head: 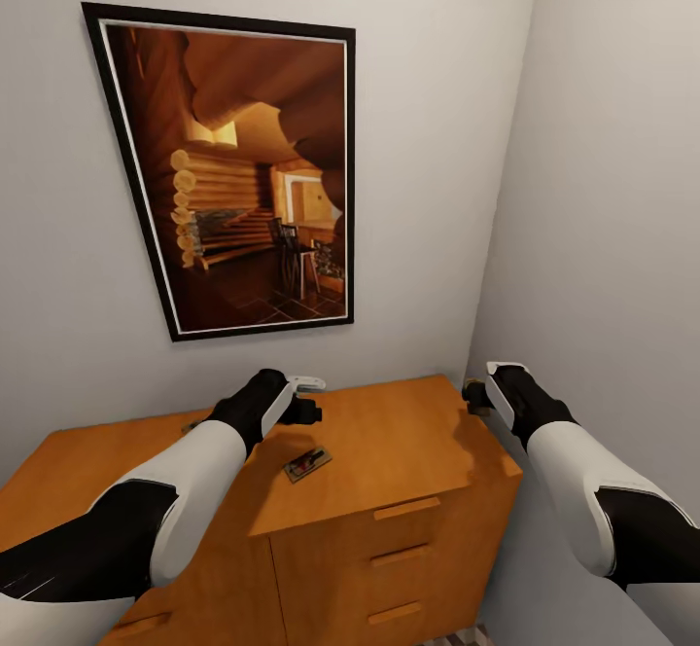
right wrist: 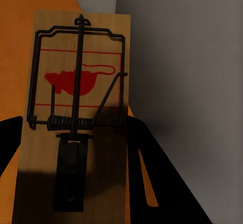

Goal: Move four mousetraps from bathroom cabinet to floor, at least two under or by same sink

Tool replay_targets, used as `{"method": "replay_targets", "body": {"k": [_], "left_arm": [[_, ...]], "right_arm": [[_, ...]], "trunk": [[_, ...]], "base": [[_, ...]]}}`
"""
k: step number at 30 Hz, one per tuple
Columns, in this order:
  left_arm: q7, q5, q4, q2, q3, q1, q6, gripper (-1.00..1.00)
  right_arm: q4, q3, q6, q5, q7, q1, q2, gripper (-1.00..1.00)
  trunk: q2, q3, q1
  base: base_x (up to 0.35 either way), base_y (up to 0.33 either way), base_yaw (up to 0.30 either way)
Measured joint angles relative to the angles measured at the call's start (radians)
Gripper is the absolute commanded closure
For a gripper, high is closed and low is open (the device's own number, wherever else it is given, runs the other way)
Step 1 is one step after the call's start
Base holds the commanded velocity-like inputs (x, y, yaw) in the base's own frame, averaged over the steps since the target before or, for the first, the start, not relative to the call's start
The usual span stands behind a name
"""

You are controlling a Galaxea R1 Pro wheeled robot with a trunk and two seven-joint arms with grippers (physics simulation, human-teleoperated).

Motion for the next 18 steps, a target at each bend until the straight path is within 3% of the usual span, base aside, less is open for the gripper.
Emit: {"method": "replay_targets", "body": {"k": [10, 18], "left_arm": [[-0.003, 0.001, 0.005, 0.0, 0.0, 0.0, 0.002, -1.0], [-0.029, 0.003, 0.059, 0.0, 0.0, 0.001, 0.0, -1.0]], "right_arm": [[0.0, 0.0, -0.001, -0.001, 0.0, 0.0, 0.0, 1.0], [0.0, 0.0, -0.002, -0.001, 0.0, 0.0, 0.0, 1.0]], "trunk": [[0.0, 0.0, 0.0], [0.0, 0.0, 0.0]], "base": [[0.001, 0.0, 0.0], [0.0, 0.0, 0.0]]}}
